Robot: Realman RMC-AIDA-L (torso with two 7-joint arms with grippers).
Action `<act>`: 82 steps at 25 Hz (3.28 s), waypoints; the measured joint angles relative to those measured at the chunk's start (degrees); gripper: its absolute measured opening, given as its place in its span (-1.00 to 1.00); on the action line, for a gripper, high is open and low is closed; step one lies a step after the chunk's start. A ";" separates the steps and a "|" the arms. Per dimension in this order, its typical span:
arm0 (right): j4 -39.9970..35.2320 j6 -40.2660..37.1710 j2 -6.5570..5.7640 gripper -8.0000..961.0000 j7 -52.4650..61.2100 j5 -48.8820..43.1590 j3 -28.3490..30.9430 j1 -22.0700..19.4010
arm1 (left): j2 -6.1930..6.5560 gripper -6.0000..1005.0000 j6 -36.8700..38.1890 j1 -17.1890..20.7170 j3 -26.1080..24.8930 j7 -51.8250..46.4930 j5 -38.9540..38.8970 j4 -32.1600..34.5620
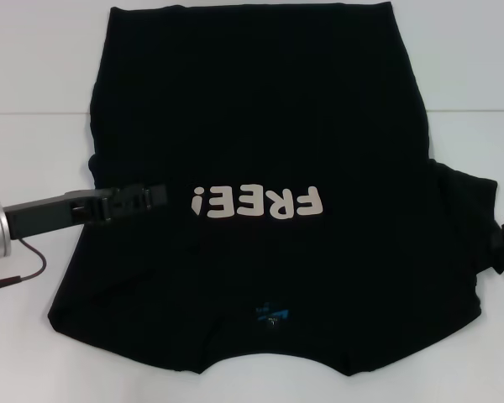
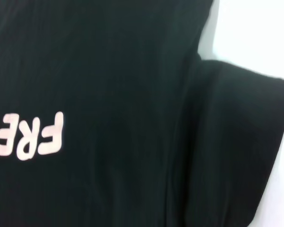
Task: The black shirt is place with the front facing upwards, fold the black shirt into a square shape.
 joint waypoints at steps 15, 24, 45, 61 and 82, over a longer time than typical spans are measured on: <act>-2.64 -1.68 -2.74 -0.96 0.77 -0.29 2.87 -2.01 | 0.50 0.20 1.46 0.33 0.00 -0.56 -3.52 0.00; -4.01 -1.34 -3.39 -0.96 1.29 -0.39 6.04 -3.78 | 0.56 0.20 3.72 1.24 -2.94 -0.66 -5.20 0.00; -4.75 -7.80 -1.52 -0.94 0.01 0.57 5.54 1.90 | 0.75 0.20 6.97 2.62 -6.52 -1.38 -7.86 -0.01; -4.25 -0.37 3.34 -0.87 -1.50 0.32 -3.28 6.77 | 0.89 0.20 8.03 3.01 -7.64 -1.61 -10.03 -0.08; -1.68 2.38 3.84 -0.78 -0.89 0.80 -7.20 8.91 | 1.06 0.20 7.52 2.79 -7.65 -2.02 -11.74 -0.13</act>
